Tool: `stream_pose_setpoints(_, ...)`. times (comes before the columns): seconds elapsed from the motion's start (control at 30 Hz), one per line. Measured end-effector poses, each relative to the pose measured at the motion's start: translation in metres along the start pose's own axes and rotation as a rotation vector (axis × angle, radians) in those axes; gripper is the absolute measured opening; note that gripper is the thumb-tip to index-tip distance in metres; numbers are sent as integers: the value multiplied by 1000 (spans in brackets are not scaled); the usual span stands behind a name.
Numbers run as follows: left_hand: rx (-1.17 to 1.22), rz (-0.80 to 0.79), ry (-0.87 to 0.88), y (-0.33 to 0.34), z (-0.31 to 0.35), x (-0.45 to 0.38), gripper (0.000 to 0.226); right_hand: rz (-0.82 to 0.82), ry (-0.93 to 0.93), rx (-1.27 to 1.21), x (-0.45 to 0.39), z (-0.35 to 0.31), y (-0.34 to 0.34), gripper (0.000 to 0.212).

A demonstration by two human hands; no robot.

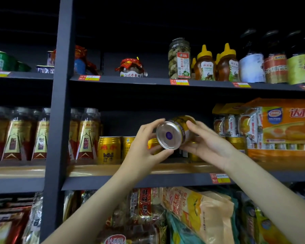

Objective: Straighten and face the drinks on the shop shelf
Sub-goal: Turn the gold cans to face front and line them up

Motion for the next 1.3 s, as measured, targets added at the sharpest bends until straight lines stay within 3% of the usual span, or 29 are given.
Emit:
stream_pose_setpoints(0.17,103,-55,-146,1,-26,2,44,-18,-430,509,5,-12,0,67)
stream_pose_setpoints(0.33,-4,-98,-152,1,-37,0,36,-124,-583,718,7,-11,2,76)
stream_pose_setpoints(0.43,-204,-126,-89,-2,-37,0,34,-130,-643,908,7,-9,3,82)
stream_pose_setpoints(0.6,-627,44,-26,-33,-40,-5,34,-110,-618,899,5,-6,1,79)
stream_pose_setpoints(0.77,-1034,-3,-17,-54,-72,-3,45,138,-453,579,-10,-7,-15,49)
stream_pose_setpoints(1.07,-1192,101,74,-49,-80,-1,45,35,-297,793,-39,16,27,48)
stream_pose_setpoints(1.3,-1202,122,109,-50,-81,-1,46,107,-313,1098,-57,30,42,47)
Point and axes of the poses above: each hand's wrist, its own x-axis away from the middle knuckle, its own y-axis out of the palm, z = x × y, the point moved 5 cm from there along -x, towards the middle knuckle, and after that the axes turned 3 degrees about -x, right-handed, at the moved point
